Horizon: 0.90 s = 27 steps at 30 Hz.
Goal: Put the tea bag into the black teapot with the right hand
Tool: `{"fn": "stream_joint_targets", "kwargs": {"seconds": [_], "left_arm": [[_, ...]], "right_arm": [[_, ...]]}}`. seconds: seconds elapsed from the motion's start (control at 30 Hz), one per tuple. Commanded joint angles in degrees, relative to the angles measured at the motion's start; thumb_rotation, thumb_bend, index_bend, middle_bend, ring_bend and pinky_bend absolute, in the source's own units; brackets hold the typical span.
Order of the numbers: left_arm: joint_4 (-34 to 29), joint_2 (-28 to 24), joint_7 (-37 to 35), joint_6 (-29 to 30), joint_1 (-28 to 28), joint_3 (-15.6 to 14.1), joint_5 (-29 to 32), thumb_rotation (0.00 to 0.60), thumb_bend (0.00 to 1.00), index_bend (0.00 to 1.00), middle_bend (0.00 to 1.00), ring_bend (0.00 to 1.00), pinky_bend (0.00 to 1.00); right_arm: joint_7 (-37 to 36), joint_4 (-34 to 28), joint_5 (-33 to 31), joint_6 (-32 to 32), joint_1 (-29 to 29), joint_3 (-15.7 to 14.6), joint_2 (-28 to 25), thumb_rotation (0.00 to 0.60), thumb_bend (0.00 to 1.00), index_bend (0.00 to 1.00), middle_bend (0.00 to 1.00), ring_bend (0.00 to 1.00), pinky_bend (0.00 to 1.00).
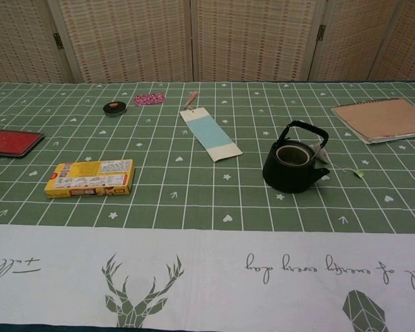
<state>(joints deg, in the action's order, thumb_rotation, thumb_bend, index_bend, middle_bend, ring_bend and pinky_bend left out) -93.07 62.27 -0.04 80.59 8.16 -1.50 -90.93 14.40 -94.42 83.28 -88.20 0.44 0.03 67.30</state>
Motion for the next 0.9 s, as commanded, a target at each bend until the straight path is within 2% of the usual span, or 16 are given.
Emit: {"fn": "stream_joint_targets", "kwargs": {"seconds": [0.03, 0.23, 0.37, 0.5, 0.67, 0.8, 0.9], "left_arm": [[-0.15, -0.08, 0.1, -0.05, 0.01, 0.05, 0.21, 0.6, 0.36, 0.0, 0.0, 0.0, 0.05], [-0.42, -0.37, -1.35, 0.05, 0.07, 0.18, 0.35, 0.6, 0.36, 0.0, 0.0, 0.0, 0.05], [-0.28, -0.98, -3.4, 0.42, -0.01, 0.23, 0.3, 0.6, 0.36, 0.0, 0.0, 0.0, 0.05], [-0.01, -1.79, -6.09, 1.29, -0.39, 0.18, 0.08, 0.6, 0.36, 0.0, 0.0, 0.0, 0.05], [0.17, -2.47, -7.83, 1.44, -0.7, 0.17, 0.59, 0.6, 0.36, 0.0, 0.0, 0.0, 0.05], [0.44, -2.44, -8.07, 0.64, -0.33, 0.19, 0.76, 0.6, 0.36, 0.0, 0.0, 0.0, 0.06], [0.75, -2.36, -8.19, 0.04, -0.12, 0.39, 1.42, 0.6, 0.36, 0.0, 0.0, 0.0, 0.06]], "right_arm": [[0.3, 0.53, -0.04, 0.45, 0.29, 0.4, 0.45, 0.6, 0.44, 0.0, 0.0, 0.0, 0.0], [-0.93, 0.47, -0.5, 5.09, 2.84, 1.23, -0.14, 0.6, 0.44, 0.0, 0.0, 0.0, 0.0], [3.77, -1.97, -2.9, 10.8, 7.22, 3.61, -0.67, 0.6, 0.44, 0.01, 0.0, 0.0, 0.0], [8.23, -2.32, -7.93, 16.21, 11.72, 6.81, 1.4, 0.6, 0.44, 0.06, 0.0, 0.0, 0.0], [10.44, 3.56, -14.27, 24.16, 18.22, 10.02, 6.98, 0.6, 0.44, 0.22, 0.0, 0.0, 0.0], [14.56, 8.77, -18.0, 28.69, 23.07, 11.31, 11.59, 0.6, 0.44, 0.3, 0.0, 0.0, 0.0], [15.23, 12.32, -20.92, 30.88, 25.69, 12.42, 14.93, 0.6, 0.44, 0.32, 0.0, 0.0, 0.0]]}}
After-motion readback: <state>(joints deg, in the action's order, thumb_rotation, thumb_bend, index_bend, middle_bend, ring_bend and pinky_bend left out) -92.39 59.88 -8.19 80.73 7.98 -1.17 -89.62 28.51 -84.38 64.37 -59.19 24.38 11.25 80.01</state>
